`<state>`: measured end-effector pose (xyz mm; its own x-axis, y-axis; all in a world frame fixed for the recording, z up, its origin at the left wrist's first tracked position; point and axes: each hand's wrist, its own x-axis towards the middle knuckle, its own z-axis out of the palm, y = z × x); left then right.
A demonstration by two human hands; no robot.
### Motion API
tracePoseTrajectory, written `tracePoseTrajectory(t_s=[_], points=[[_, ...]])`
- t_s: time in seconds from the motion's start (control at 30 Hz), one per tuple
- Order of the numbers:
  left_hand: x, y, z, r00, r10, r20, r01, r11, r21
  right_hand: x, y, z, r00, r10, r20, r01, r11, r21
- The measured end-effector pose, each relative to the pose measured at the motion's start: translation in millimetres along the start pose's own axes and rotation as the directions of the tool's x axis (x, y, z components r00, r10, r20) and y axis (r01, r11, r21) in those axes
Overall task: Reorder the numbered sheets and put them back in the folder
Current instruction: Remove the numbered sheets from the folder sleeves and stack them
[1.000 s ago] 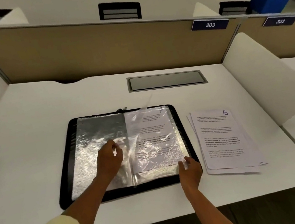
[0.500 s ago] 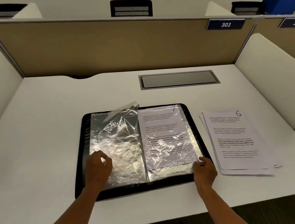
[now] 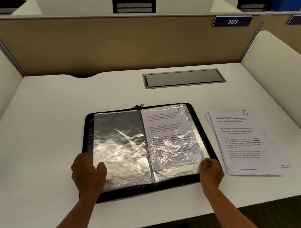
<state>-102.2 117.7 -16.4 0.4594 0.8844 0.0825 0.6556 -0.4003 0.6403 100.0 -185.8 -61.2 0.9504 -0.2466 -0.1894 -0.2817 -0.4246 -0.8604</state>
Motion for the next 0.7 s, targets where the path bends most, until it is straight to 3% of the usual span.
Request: tracePoseTrajectory(t_s=[0.1,0.2,0.37,0.5,0.7], points=[[7.6,6.7,-3.4,0.997,0.065,-0.036,-0.064,0.998,0.014,-0.8,-4.4,-3.0,1.0,-0.008,-0.015,0.008,1.0,0.0],[14.9,12.6,1.5,0.961,0.276,-0.027,-0.275,0.961,0.031,-0.8,-5.2,-4.3,1.0,-0.01,-0.015,0.01,1.0,0.005],[10.2,3.3,26.1,0.875,0.445,0.191,-0.466,0.881,0.081,-1.4,-6.9,-7.1,1.0,-0.011,-0.02,0.011,1.0,-0.006],[4.1,-9.0,25.6,0.88,0.296,0.371,-0.406,0.874,0.267,-1.7,-10.4,-8.0,1.0,-0.02,-0.021,0.019,0.999,-0.03],[0.5,-13.0,12.1,0.94,0.056,0.338,-0.217,0.861,0.461,-6.6,-12.8,-9.0,0.999,-0.03,-0.041,0.028,0.999,-0.043]])
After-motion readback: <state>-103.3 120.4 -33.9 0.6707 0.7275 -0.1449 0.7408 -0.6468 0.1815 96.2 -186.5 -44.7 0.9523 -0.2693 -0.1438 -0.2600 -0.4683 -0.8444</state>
